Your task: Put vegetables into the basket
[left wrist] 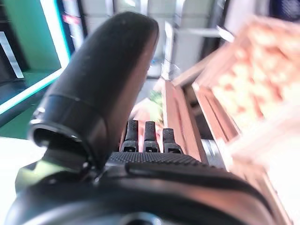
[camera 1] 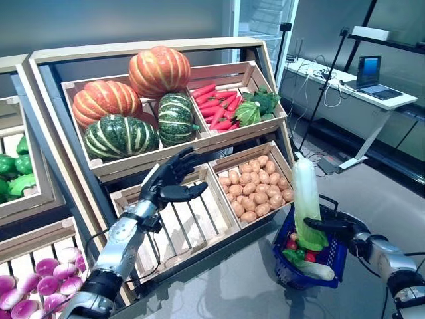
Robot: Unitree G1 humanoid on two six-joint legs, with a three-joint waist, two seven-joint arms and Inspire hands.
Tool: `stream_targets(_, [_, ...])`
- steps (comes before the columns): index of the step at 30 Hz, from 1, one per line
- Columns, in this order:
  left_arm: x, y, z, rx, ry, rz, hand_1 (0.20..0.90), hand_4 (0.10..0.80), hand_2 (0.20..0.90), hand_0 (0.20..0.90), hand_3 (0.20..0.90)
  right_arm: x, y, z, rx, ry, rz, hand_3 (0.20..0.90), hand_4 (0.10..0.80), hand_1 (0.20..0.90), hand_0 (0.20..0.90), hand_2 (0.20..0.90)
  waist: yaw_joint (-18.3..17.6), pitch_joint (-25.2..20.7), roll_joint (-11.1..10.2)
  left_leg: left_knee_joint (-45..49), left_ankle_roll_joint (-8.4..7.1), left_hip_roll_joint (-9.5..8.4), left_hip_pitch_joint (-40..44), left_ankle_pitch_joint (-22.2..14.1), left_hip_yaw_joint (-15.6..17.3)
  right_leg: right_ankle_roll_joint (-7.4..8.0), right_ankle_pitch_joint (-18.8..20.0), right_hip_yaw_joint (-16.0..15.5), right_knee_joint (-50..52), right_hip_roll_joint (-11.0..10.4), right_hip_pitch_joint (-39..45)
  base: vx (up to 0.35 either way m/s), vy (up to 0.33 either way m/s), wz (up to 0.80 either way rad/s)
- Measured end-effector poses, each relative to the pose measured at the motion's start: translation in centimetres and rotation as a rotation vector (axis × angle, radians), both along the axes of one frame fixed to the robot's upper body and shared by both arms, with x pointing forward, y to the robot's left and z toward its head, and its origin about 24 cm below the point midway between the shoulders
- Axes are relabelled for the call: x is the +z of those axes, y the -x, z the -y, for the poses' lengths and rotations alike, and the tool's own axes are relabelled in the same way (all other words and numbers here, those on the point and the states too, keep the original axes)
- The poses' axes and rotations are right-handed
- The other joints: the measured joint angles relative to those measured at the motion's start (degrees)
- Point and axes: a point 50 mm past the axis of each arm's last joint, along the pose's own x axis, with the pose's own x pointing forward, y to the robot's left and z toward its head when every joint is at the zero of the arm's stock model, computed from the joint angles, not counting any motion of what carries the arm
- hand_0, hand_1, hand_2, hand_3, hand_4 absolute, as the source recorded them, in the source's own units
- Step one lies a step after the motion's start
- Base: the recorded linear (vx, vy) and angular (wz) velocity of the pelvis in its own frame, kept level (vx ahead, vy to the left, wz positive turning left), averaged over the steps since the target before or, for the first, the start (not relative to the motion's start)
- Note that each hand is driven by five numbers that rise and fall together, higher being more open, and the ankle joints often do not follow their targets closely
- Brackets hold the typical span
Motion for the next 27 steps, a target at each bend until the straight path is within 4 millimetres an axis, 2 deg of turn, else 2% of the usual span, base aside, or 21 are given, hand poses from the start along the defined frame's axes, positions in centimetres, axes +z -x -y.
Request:
stream_targets(7, [-3.6,2.8,-1.3,0.080,-0.058,-0.135,0.900,0.800,0.900,0.900,0.900,-3.4,3.7,1.2,-0.251,0.020,-0.118,0.300,0.400,0.300,0.300,0.300,0.4,0.5,0.1,0.3,-0.01,0.00,-0.4,-0.2,0.9,0.02,0.0,0.7,0.3,0.0,-0.8,0.003,-0.001,-0.06])
stream_targets(10, [-3.5,2.2,-1.2,0.080,-0.065,-0.133,0.900,0.800,0.900,0.900,0.900,-3.5,3.5,1.8,-0.361,0.013,-0.130,0.300,0.400,0.300,0.300,0.300,1.4,3.5,0.1,4.0,0.03,-0.19,-5.4,-0.5,0.3,-0.24,0.4,1.1,2.8,-0.5,-5.4,-0.439,-0.016,-0.03])
stream_targets(13, [-0.3,-0.8,-0.3,0.033,-0.132,-0.026,0.900,0.800,0.900,0.900,0.900,0.0,-0.7,2.4,-0.447,-0.006,0.012,0.300,0.400,0.300,0.300,0.300,1.7,11.2,0.6,17.5,0.81,0.11,-18.1,-4.5,-1.4,-1.40,-1.1,1.4,12.7,-1.9,-16.3,-0.426,0.005,0.00])
stream_targets(14, [1.2,-2.2,0.6,0.014,-0.150,0.022,0.900,0.800,0.900,0.900,0.900,2.6,-2.9,2.7,-0.468,-0.020,0.101,0.300,0.400,0.300,0.300,0.300,1.7,14.7,1.4,24.3,1.27,0.09,-23.9,-6.5,-2.0,-1.75,-2.7,1.3,18.9,-2.9,-21.7,-0.315,0.023,-0.07])
stream_targets(15, [1.8,-2.6,0.9,0.009,-0.152,0.043,0.900,0.800,0.900,0.900,0.900,3.8,-3.8,2.8,-0.472,-0.020,0.139,0.300,0.400,0.300,0.300,0.300,1.8,16.2,1.7,27.2,1.53,0.04,-25.9,-7.6,-2.1,-1.94,-3.7,1.4,21.8,-3.5,-23.8,-0.215,0.020,-0.04])
stream_targets(17, [3.6,-3.7,2.0,-0.009,-0.133,0.118,0.900,0.800,0.900,0.900,0.900,7.9,-6.6,2.8,-0.472,-0.030,0.272,0.300,0.400,0.300,0.300,0.300,1.6,20.2,2.7,39.5,2.38,-0.11,-34.8,-12.4,-3.1,-2.21,-8.5,1.9,33.9,-6.1,-32.5,-0.150,0.011,0.01])
stream_targets(18, [4.3,-4.1,2.2,-0.009,-0.126,0.143,0.900,0.800,0.900,0.900,0.900,9.2,-7.4,2.8,-0.479,-0.045,0.328,0.300,0.400,0.300,0.300,0.300,1.6,22.0,2.9,42.1,2.53,-0.19,-37.0,-13.3,-3.4,-2.17,-9.2,2.3,36.5,-6.7,-34.6,-0.201,-0.002,0.07])
stream_targets(20, [5.0,-4.2,2.4,0.006,-0.119,0.173,0.900,0.800,0.900,0.900,0.900,10.9,-8.2,2.9,-0.486,-0.040,0.370,0.300,0.400,0.300,0.300,0.300,1.9,22.8,2.7,47.4,2.95,-0.89,-42.7,-14.7,-4.3,-2.74,-11.5,3.7,43.8,-8.0,-41.0,-0.206,-0.016,0.13])
stream_targets(21, [5.5,-4.4,2.5,0.010,-0.117,0.194,0.900,0.800,0.900,0.900,0.900,11.9,-8.4,3.2,-0.498,-0.032,0.393,0.300,0.400,0.300,0.300,0.300,2.0,23.3,2.6,50.2,3.00,-1.61,-45.2,-15.3,-4.6,-2.37,-12.8,4.4,46.9,-9.1,-43.9,-0.131,-0.034,0.25])
stream_targets(22, [5.7,-4.5,2.6,0.021,-0.114,0.203,0.900,0.800,0.900,0.900,0.900,12.8,-8.8,3.3,-0.507,-0.028,0.412,0.300,0.400,0.300,0.300,0.300,2.1,24.1,3.1,52.1,3.14,-2.14,-47.3,-15.5,-5.1,-2.39,-13.6,4.6,49.3,-9.6,-46.0,-0.131,-0.030,0.26])
stream_targets(27, [6.8,-5.0,2.7,0.047,-0.056,0.231,0.900,0.800,0.900,0.900,0.900,16.8,-10.8,2.4,-0.514,-0.031,0.495,0.300,0.400,0.300,0.300,0.300,2.2,25.5,4.1,61.4,2.77,-2.52,-57.5,-17.7,-6.6,-3.72,-16.7,6.1,59.8,-10.9,-56.4,-0.108,-0.017,0.12])
